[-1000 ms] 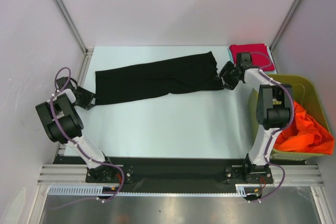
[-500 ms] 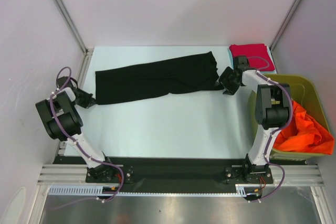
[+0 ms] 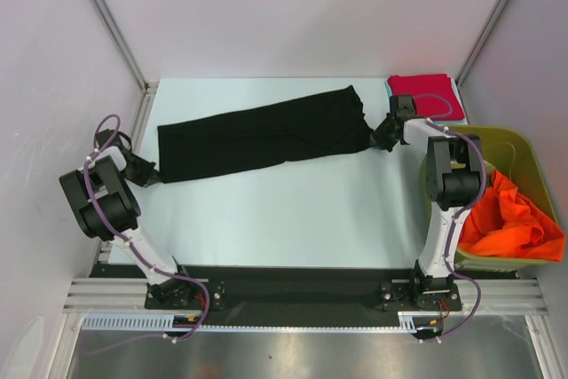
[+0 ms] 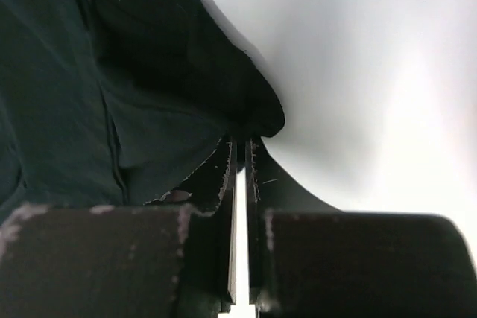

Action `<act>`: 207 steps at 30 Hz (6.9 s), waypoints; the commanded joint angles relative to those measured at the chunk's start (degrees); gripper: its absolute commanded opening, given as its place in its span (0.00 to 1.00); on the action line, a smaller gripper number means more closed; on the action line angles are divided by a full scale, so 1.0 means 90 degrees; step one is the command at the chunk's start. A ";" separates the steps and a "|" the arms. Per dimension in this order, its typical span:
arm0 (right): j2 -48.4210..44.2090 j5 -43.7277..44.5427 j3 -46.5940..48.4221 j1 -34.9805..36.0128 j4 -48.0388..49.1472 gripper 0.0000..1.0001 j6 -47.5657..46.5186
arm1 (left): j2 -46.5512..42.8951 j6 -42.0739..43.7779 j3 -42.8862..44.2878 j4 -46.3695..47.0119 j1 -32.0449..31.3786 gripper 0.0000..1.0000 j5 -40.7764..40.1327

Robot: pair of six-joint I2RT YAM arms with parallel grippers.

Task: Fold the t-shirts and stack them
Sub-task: Fold the tshirt

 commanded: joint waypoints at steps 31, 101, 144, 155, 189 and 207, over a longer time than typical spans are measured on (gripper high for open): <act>0.3602 0.0176 0.4739 0.0052 0.2747 0.00 -0.0605 | -0.5780 -0.3808 -0.4421 -0.0716 -0.7188 0.01 -0.0705; -0.2749 -0.1277 -0.1375 0.1575 -0.2439 0.71 -0.2235 | -0.3836 -0.0363 -0.4060 0.0742 -0.5716 0.65 0.1912; -0.4453 -0.0752 -0.4185 0.5218 -0.2380 0.46 0.0802 | -0.3347 -0.0666 -0.3737 -0.0420 -0.7571 0.45 -0.0022; -0.4200 -0.0673 -0.4342 0.5208 -0.2068 0.46 0.0695 | -0.3269 -0.0901 -0.3913 -0.0196 -0.7865 0.45 0.0066; -0.6689 -0.1494 -0.6431 0.4369 -0.1667 0.00 0.0607 | -0.4733 -0.1837 -0.5348 0.0410 -0.7865 0.00 0.1003; -0.7275 -0.1301 -0.5741 0.4291 -0.2866 0.42 0.0217 | -0.6051 -0.1683 -0.4570 -0.0682 -0.7865 0.46 0.0829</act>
